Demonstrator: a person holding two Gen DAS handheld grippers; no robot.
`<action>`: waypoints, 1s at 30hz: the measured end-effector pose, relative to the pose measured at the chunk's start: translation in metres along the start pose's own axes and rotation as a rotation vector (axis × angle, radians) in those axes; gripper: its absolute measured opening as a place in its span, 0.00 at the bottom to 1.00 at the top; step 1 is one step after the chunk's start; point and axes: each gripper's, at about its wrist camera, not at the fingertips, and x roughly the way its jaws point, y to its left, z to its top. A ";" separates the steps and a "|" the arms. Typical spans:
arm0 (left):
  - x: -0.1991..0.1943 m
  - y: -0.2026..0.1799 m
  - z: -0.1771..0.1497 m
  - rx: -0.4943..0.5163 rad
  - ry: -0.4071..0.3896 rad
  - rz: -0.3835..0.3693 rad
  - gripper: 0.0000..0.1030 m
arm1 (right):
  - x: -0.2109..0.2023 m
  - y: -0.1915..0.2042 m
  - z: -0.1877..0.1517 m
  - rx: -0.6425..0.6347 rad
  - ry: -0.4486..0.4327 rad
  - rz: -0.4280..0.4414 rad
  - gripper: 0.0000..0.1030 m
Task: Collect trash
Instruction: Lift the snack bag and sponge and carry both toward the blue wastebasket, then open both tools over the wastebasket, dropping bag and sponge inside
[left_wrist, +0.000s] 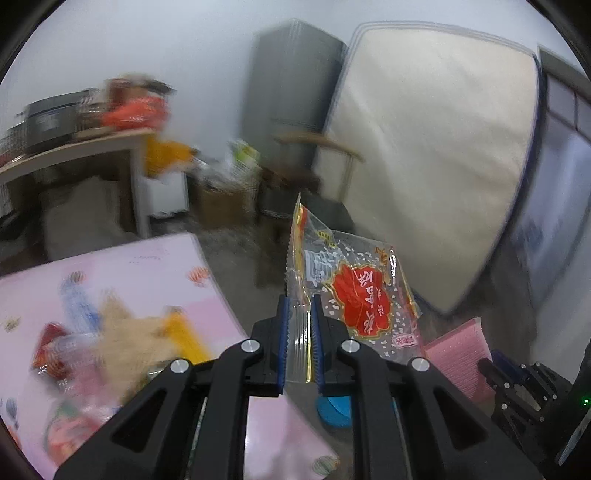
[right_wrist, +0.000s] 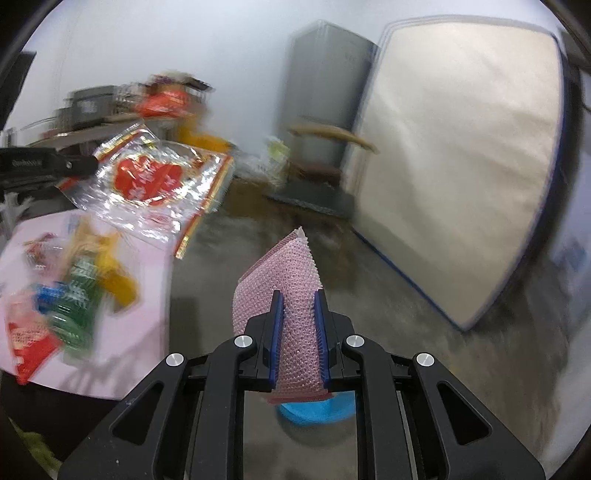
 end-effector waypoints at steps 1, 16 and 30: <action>0.021 -0.018 0.000 0.030 0.047 -0.010 0.11 | 0.012 -0.014 -0.009 0.041 0.039 -0.019 0.15; 0.277 -0.122 -0.076 0.235 0.563 0.077 0.11 | 0.192 -0.107 -0.089 0.321 0.388 -0.041 0.15; 0.326 -0.137 -0.107 0.288 0.623 0.065 0.52 | 0.256 -0.133 -0.113 0.394 0.467 -0.105 0.55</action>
